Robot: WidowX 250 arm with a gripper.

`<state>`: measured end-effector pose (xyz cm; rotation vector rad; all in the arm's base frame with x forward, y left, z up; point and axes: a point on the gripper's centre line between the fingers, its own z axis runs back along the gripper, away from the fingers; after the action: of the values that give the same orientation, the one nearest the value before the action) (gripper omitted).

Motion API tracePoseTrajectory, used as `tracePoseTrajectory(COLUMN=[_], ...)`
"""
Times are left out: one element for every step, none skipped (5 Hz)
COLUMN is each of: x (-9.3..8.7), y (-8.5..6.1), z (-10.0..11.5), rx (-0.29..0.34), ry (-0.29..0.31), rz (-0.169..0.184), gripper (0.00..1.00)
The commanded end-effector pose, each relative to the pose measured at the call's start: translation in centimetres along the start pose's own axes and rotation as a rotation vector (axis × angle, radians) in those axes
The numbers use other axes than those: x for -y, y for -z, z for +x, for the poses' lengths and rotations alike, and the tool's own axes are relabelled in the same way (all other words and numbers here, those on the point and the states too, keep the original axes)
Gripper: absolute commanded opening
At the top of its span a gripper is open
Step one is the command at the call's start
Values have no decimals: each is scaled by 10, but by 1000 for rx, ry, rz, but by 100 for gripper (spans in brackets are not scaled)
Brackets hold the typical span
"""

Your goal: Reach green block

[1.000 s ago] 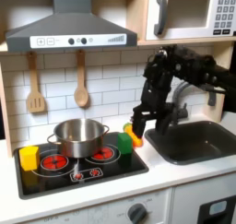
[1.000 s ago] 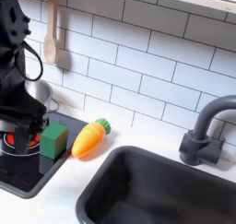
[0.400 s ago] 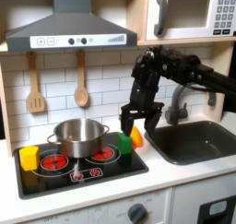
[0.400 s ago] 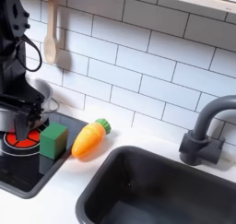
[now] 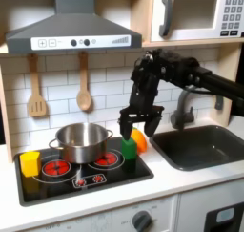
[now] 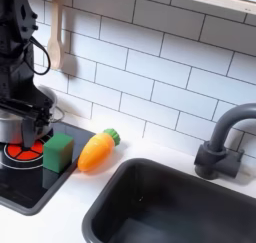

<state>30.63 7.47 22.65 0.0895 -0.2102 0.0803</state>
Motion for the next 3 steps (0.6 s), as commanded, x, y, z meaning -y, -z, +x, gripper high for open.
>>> tracePoseTrajectory(x=[0, 2, 3], y=[17, 24, 26], z=[11, 13, 16], rx=[-7, -7, 1], ry=[16, 49, 48], rz=[-9, -4, -1], gripper=[100, 100, 100])
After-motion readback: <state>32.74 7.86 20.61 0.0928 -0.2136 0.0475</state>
